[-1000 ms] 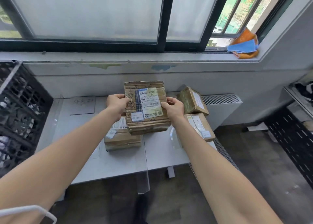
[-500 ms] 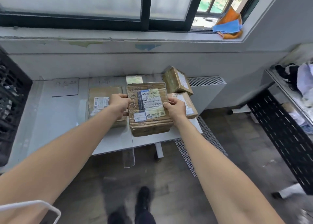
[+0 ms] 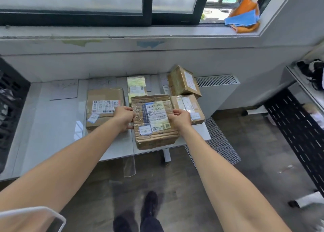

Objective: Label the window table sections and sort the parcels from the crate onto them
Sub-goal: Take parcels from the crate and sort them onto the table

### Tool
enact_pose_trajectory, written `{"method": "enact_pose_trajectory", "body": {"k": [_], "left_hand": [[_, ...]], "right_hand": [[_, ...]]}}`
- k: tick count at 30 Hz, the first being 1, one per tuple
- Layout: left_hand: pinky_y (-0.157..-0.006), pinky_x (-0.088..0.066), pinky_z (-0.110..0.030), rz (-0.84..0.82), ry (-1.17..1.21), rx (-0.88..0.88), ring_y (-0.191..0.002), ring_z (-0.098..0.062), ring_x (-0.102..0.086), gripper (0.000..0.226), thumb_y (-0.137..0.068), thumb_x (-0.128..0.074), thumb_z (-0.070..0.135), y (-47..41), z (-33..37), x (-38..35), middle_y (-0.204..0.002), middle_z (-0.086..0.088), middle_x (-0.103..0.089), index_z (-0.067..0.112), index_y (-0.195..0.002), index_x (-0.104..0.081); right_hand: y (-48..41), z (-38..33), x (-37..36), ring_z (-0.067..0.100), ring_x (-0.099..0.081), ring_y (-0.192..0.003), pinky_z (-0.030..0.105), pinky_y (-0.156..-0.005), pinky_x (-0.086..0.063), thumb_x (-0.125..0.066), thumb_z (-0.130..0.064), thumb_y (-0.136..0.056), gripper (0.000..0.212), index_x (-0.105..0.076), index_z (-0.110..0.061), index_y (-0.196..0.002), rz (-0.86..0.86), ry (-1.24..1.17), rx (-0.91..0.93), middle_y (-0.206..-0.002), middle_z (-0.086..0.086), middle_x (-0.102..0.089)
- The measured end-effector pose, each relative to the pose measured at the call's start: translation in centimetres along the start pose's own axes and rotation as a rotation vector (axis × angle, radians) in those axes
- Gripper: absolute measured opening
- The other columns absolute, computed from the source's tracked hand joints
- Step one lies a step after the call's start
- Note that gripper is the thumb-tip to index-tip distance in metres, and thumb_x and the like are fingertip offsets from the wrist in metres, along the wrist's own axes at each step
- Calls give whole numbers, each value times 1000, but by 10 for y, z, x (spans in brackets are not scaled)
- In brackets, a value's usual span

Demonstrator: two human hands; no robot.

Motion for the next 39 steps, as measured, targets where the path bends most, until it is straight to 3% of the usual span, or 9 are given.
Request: {"method": "enact_pose_trajectory", "body": {"k": [5, 12, 17, 21, 26, 28, 31, 33, 39], "left_hand": [[-58, -59, -41, 32, 3, 38, -76, -22, -68, 19, -95, -52, -2, -11, -7, 4, -90, -11, -69, 13, -104, -57], [-84, -57, -56, 17, 5, 107, -102, -34, -67, 30, -94, -57, 4, -33, -12, 8, -112, -19, -68, 10, -123, -59], [-79, -59, -54, -11, -4, 105, -100, -34, -70, 22, -93, -58, 5, -45, -7, 5, -105, -18, -71, 11, -114, -59], [-65, -60, -41, -33, -70, 114, -82, -26, -71, 15, -96, -56, 8, -49, -2, 1, -95, -13, -73, 11, -110, -58], [-55, -51, -31, -59, -172, 109, -63, -17, -67, 3, -97, -57, 11, -51, 4, -3, -75, -4, -70, 13, -97, -58], [-55, -45, -29, -40, -195, 87, -56, -15, -58, 6, -96, -57, 11, -52, 9, -3, -66, -1, -63, 12, -102, -58], [-74, -50, -38, 26, -277, -8, -82, -21, -55, 26, -94, -58, 14, -51, 25, 2, -99, -7, -65, 12, -120, -58], [-87, -48, -40, 99, -353, -98, -94, -22, -53, 40, -96, -57, 18, -48, 42, 13, -123, -10, -61, 9, -134, -53], [-62, -42, -27, 233, -578, -280, -63, -7, -48, 52, -96, -52, 21, -48, 80, 82, -128, -12, -60, 12, -146, -40]], "right_hand": [[-14, 5, -15, 26, -67, -106, 45, -93, -56, -71, -10, -87, 37, -64, -8, -124, -45, 33, -53, -117, 8, -69], [-33, 10, -35, 28, -67, -104, 44, -91, -57, -68, -8, -87, 39, -62, -7, -126, -116, 40, -119, -118, 11, -68], [-47, 6, -31, 27, -67, -102, 44, -92, -57, -68, -11, -88, 37, -62, -11, -124, -112, 88, -138, -116, 9, -68], [-53, 1, -28, 22, -64, -98, 37, -90, -55, -67, -17, -87, 28, -66, -11, -114, -128, 220, -104, -109, 6, -68], [-53, -21, -28, 19, -56, -70, 30, -62, -45, -60, -23, -90, 12, -62, -12, -84, -148, 524, 2, -79, 2, -60], [-53, -32, -28, 21, -57, -75, 30, -63, -44, -59, -25, -92, 11, -58, -14, -88, -135, 582, 22, -81, 1, -58], [-52, -58, -32, 27, -59, -89, 32, -70, -45, -55, -21, -93, 14, -61, -13, -102, -74, 635, 133, -96, 6, -63], [-48, -83, -43, 26, -60, -105, 35, -82, -48, -53, -24, -96, 34, -59, -12, -127, -46, 652, 250, -120, 8, -64], [-34, -157, -97, 29, -53, -122, 41, -96, -44, -51, -31, -99, 47, -47, -14, -142, -82, 690, 463, -140, 11, -51]]}}
Point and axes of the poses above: each hand's wrist, its own y-axis away from the middle knuckle, its own x-axis out of the back of the hand, z = x × y, the point moved 6 cm from there along -y, towards the middle knuckle
